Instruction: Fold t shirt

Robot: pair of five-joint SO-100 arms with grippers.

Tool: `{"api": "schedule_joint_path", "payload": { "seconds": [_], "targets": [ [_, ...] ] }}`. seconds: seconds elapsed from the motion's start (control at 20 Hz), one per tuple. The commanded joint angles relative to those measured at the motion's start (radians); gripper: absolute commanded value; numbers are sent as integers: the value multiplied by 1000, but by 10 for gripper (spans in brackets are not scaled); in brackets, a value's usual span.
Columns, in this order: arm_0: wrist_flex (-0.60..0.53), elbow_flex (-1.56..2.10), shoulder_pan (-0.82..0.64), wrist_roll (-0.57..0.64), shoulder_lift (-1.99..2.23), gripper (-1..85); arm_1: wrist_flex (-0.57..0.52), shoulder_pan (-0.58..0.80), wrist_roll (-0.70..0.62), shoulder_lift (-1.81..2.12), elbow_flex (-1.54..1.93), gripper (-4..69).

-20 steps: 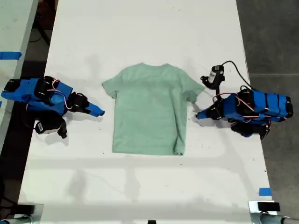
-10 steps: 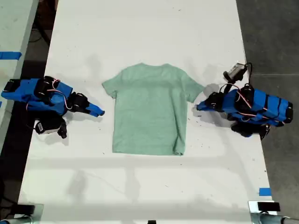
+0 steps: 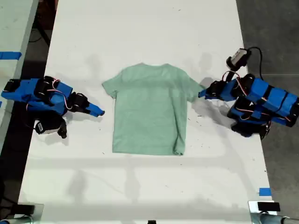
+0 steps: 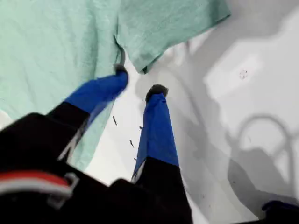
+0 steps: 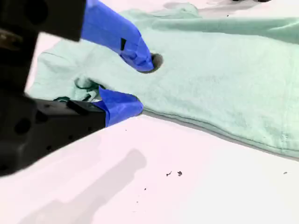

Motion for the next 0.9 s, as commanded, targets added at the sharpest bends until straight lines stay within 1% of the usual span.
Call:
{"api": "schedule_joint_path", "payload": {
  "seconds": [0.0, 0.05, 0.15, 0.2, 0.3, 0.4, 0.45, 0.5, 0.6, 0.65, 0.75, 0.85],
  "targets": [
    [-18, 9, -8, 2, 5, 113, -37, 115, -126, -304, -215, 309],
    [-18, 9, -8, 2, 5, 113, -63, 152, -147, -341, -235, 282],
    [-18, 9, -8, 2, 5, 113, -95, 219, -161, -368, -244, 198],
    [-18, 9, -8, 2, 5, 113, -114, 258, -170, -385, -235, 185],
    [-18, 9, -8, 2, 5, 113, -172, 311, -178, -451, -209, 185],
    [-18, 9, -8, 2, 5, 113, -256, 316, -176, -514, -173, 182],
    [-18, 9, -8, 2, 5, 113, -305, 311, -175, -537, -150, 150],
    [-18, 9, -8, 2, 5, 113, -339, 308, -170, -561, -135, 149],
    [-18, 9, -8, 2, 5, 113, -416, 293, -158, -611, -103, 253],
    [-18, 9, -8, 2, 5, 113, -446, 281, -147, -637, -91, 288],
    [-18, 9, -8, 2, 5, 113, -522, 261, -126, -678, -61, 333],
    [-18, 9, -8, 2, 5, 113, -591, 239, -110, -709, -40, 330]
  ]
}}
